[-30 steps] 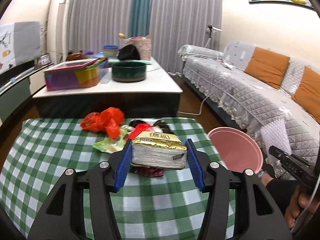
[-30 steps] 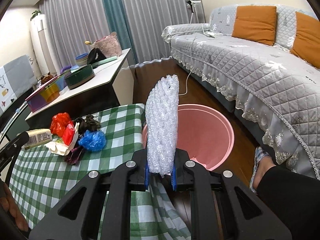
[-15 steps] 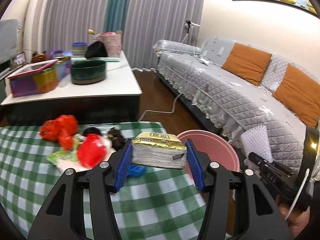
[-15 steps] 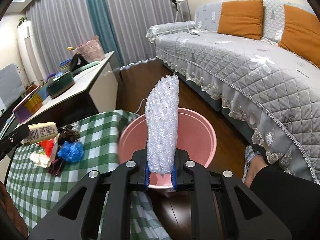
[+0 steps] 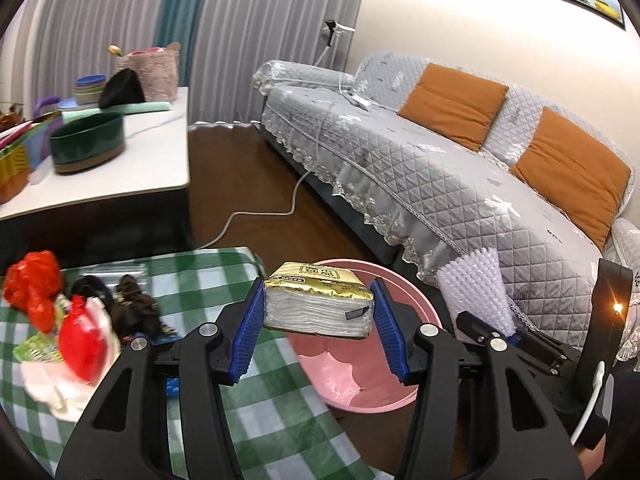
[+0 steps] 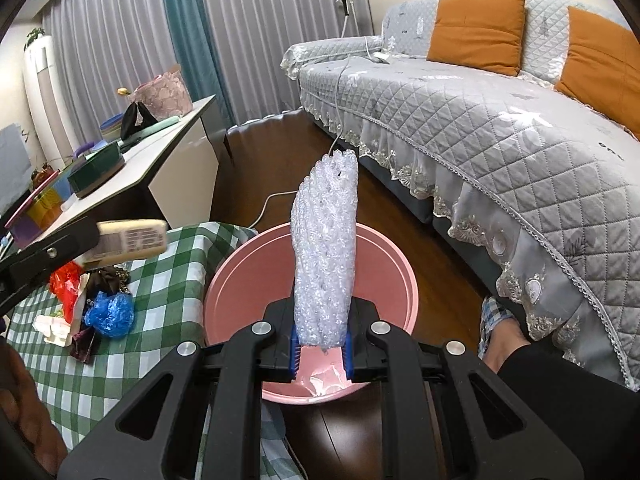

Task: Collect trash
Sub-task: 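Carry the foam mesh and tissue pack over the pink bin and release both, then grasp the red bag with the left tool while the right tool grasps the blue bag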

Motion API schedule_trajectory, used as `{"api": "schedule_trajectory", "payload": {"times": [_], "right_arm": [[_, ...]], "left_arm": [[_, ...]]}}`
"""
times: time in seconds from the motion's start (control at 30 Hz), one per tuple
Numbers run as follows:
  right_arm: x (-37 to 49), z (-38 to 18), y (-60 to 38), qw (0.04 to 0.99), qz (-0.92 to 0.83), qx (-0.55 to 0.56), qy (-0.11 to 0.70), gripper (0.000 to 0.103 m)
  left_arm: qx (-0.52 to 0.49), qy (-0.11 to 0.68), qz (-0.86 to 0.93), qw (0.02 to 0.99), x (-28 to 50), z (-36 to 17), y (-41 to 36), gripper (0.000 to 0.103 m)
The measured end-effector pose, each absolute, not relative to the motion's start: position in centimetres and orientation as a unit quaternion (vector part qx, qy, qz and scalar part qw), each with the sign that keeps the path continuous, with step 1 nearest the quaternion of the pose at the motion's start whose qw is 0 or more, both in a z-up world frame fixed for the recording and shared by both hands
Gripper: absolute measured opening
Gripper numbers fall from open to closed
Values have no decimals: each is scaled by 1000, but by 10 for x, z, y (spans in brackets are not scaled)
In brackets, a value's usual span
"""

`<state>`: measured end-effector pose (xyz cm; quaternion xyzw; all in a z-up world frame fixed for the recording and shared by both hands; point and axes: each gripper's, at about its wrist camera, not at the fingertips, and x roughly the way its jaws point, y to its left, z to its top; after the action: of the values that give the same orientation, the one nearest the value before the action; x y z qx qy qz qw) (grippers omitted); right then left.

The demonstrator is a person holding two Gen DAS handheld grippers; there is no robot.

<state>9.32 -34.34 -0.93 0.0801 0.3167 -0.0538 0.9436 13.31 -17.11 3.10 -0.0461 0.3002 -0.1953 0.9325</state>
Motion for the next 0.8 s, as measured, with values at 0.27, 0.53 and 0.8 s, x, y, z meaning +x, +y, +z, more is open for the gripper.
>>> {"api": "schedule_trajectory", "payload": {"times": [0.27, 0.53, 0.8], "right_arm": [[107, -12, -345, 944, -59, 68, 317, 19], [110, -14, -347, 943, -75, 58, 320, 57], [106, -5, -342, 943, -75, 70, 316, 57]], "left_arm": [[-31, 307, -215, 926, 151, 22, -187, 52], [-44, 326, -220, 919, 162, 12, -186, 68], [-47, 318, -197, 926, 143, 25, -165, 68]]}}
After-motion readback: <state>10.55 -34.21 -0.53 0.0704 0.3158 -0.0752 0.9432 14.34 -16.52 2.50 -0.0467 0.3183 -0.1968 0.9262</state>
